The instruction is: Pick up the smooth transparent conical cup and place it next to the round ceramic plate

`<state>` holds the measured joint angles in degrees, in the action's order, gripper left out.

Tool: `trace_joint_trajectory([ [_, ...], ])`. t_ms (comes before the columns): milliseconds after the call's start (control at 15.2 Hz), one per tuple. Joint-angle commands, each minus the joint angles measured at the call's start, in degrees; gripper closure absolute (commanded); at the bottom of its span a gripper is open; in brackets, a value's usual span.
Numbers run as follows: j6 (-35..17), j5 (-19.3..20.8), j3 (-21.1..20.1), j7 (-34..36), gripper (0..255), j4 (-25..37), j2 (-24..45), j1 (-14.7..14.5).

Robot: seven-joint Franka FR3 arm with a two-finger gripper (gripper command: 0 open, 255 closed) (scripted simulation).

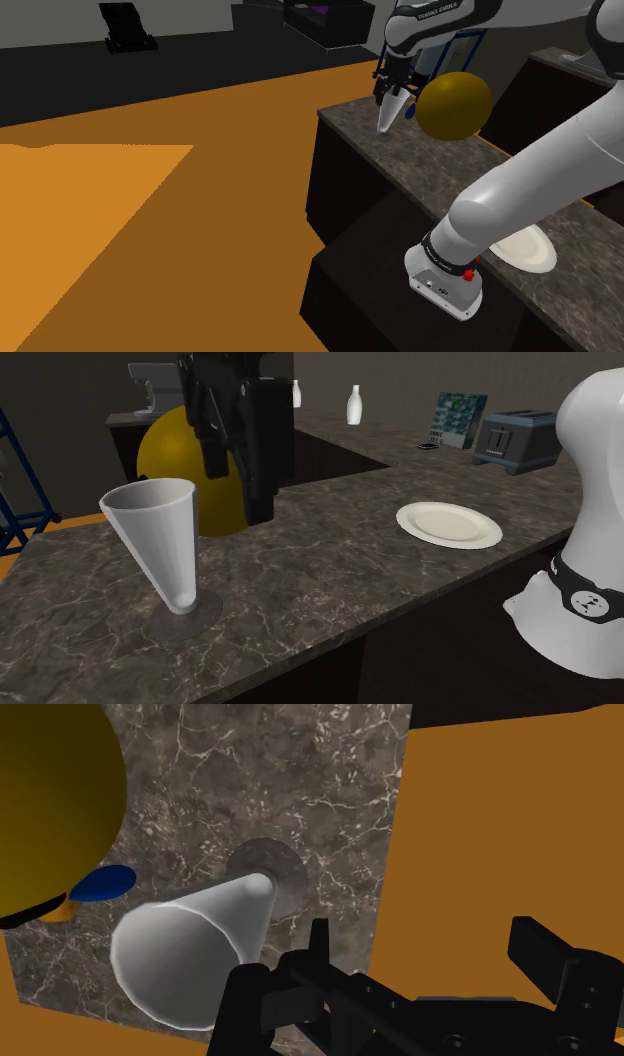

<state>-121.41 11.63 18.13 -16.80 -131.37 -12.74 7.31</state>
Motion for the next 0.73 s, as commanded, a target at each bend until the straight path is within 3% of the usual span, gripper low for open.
trace_joint_trajectory([
  [0, -1.7, 0.1, 1.2, -1.6, 0, 2.6, 3.5, 0.6],
  [462, -7.2, -1.8, 4.5, -7.4, 0, 12.6, 16.2, 3.0],
  [660, -8.8, -2.1, 4.6, -7.8, 0, 12.3, 17.4, 3.3],
])
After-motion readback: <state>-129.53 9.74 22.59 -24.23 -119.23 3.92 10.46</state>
